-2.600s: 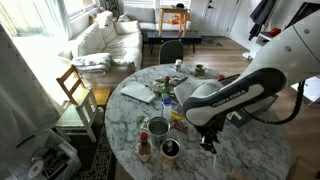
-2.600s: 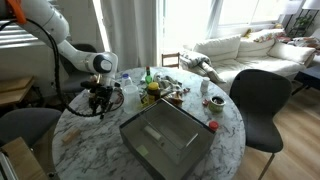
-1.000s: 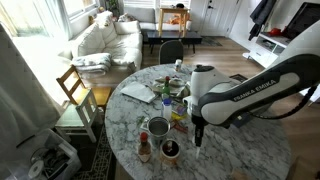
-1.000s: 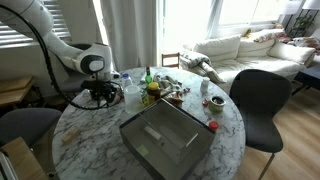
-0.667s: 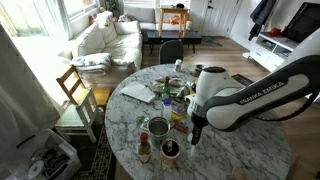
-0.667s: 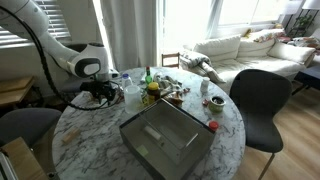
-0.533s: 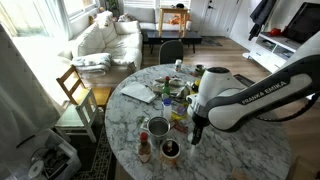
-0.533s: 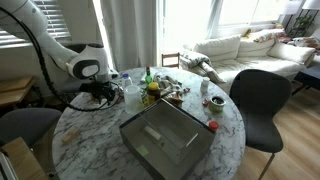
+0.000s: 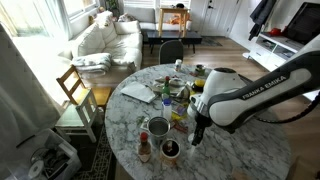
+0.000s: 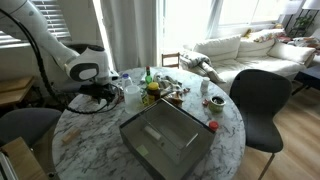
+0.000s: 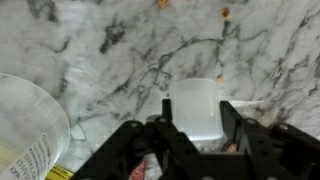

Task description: Flip the measuring cup upside down and place a wooden block on top of it

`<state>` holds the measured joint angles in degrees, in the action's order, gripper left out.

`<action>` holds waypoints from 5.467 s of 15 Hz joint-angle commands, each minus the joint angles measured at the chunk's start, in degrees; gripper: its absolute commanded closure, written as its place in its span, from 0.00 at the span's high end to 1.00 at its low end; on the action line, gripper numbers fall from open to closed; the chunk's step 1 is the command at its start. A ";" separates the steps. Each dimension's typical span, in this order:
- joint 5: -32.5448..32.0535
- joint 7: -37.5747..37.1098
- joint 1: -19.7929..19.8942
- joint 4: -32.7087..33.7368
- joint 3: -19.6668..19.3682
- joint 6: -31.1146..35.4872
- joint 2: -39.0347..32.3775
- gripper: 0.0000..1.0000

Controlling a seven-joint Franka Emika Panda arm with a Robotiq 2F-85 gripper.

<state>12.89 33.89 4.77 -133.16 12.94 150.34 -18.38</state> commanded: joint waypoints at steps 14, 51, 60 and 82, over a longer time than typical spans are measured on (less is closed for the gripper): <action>10.06 18.59 3.56 -4.54 1.55 2.54 2.18 0.51; -0.13 -15.22 -2.70 -20.12 -6.92 -6.10 18.01 1.00; 9.64 -5.97 -6.19 -23.88 -8.32 -12.40 19.68 1.00; 0.83 -18.86 -5.80 -21.56 -8.94 -6.29 12.09 0.08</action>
<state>16.60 18.75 -0.52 -155.08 4.30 142.76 -6.77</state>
